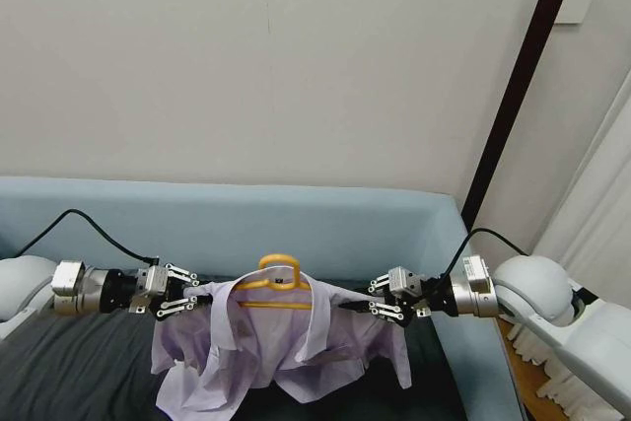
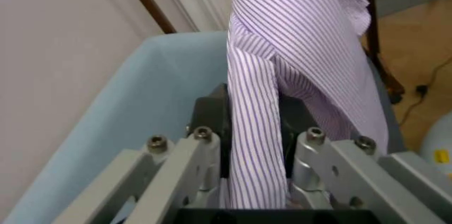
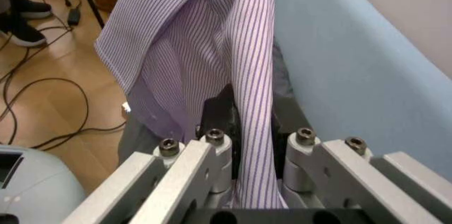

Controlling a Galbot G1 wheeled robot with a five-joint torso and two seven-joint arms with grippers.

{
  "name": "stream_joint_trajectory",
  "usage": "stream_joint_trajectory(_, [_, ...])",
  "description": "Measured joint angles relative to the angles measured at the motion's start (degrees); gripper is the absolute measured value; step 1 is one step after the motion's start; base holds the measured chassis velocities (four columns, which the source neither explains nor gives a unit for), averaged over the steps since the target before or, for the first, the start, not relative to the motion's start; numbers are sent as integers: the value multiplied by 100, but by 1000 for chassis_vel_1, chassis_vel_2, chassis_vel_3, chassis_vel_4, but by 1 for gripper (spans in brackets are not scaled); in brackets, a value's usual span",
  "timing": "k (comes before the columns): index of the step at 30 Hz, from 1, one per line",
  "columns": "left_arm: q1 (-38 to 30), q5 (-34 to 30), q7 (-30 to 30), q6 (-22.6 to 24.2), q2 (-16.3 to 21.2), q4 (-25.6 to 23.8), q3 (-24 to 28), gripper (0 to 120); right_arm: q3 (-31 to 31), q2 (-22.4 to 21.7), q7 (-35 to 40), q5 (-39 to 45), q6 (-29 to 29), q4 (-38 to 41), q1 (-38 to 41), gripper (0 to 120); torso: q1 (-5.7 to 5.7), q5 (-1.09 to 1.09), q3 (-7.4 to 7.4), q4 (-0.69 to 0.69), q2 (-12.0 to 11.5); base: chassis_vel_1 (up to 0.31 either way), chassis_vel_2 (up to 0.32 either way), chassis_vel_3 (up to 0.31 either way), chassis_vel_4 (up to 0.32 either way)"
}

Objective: Pick up the clothes from the sofa and hang them on the clothes hanger.

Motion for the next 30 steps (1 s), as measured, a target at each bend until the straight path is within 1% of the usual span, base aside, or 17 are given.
stream_joint_trajectory(1, [-4, -88, -92, -96, 1, 70, -10, 30, 44, -12, 16, 37, -7, 1, -18, 8, 0, 0, 0, 0, 0, 0, 0, 0, 0])
stream_joint_trajectory(2, [-4, -88, -92, -96, 1, 70, -10, 30, 44, -12, 16, 37, -7, 1, -18, 8, 0, 0, 0, 0, 0, 0, 0, 0, 0])
stream_joint_trajectory(3, [-6, -146, -167, -170, 2, 121, -18, 35, 81, -26, 21, 76, -11, 1, -29, 8, 0, 1, 0, 0, 0, 0, 0, 0, 0])
stream_joint_trajectory(7, [-172, -300, -617, -537, -54, 598, -64, 50, 258, -220, 49, 306, -46, -6, -40, 8, 0, 1, 0, 0, 0, 0, 0, 0, 0])
stream_joint_trajectory(8, [-172, -300, -617, -537, -54, 598, -64, 50, 258, -220, 49, 306, -46, -6, -40, 8, 0, 1, 0, 0, 0, 0, 0, 0, 0])
stream_joint_trajectory(11, [-251, -407, -1111, -763, -191, 962, -108, 66, 414, -497, 302, 561, -156, 117, -113, 8, 0, 1, 0, -1, 0, 0, 0, 0, 0])
stream_joint_trajectory(12, [-245, -456, -1331, -849, -258, 1050, -133, 66, 466, -616, 486, 673, -209, 190, -150, 8, 0, 1, 0, -1, 0, 0, 0, 0, 0])
stream_joint_trajectory(13, [-245, -456, -1331, -849, -258, 1050, -133, 66, 466, -616, 486, 673, -209, 190, -150, 8, 0, 1, 0, -1, 0, 0, 0, 0, 0])
stream_joint_trajectory(14, [-207, -530, -1587, -906, -331, 1096, -169, 74, 514, -731, 709, 800, -277, 283, -191, 8, 0, 1, 0, -1, 0, 0, 0, 0, 0])
stream_joint_trajectory(16, [-71, -734, -2090, -956, -517, 1082, -248, 83, 628, -921, 1232, 1112, -450, 488, -271, 8, 0, 1, 0, -1, 0, 0, 0, 0, 0])
stream_joint_trajectory(18, [60, -814, -2385, -971, -721, 1004, -309, 89, 718, -1047, 1753, 1465, -606, 685, -297, 8, 0, 1, 0, -1, 0, 0, 0, 0, 0])
stream_joint_trajectory(19, [60, -814, -2385, -971, -721, 1004, -309, 89, 718, -1047, 1753, 1465, -606, 685, -297, 8, 0, 1, 0, -1, 0, 0, 0, 0, 0])
stream_joint_trajectory(21, [298, -705, -2558, -1038, -1012, 879, -372, 97, 788, -1171, 2789, 2137, -986, 1052, -266, 8, 0, 1, 0, -2, 0, 0, 0, 0, 0])
stream_joint_trajectory(24, [706, -435, -2584, -1069, -1354, 621, -422, 100, 840, -1217, 4219, 3012, -1582, 1525, -79, 8, 0, 0, 0, 0, 0, 0, 0, 0, 0])
stream_joint_trajectory(25, [706, -435, -2584, -1069, -1354, 621, -422, 100, 840, -1217, 4219, 3012, -1582, 1525, -79, 8, 0, 0, 0, 0, 0, 0, 0, 0, 0])
stream_joint_trajectory(28, [1099, -93, -2801, -1070, -1607, 284, -452, 100, 909, -1202, 5151, 3626, -2014, 1824, 190, 8, 0, 2, 0, -1, 0, 0, 0, 0, 0])
stream_joint_trajectory(30, [1224, 9, -2916, -1060, -1679, 171, -459, 100, 931, -1177, 5355, 3770, -2166, 1887, 319, 8, 0, 2, 0, -1, 0, 0, 0, 0, 0])
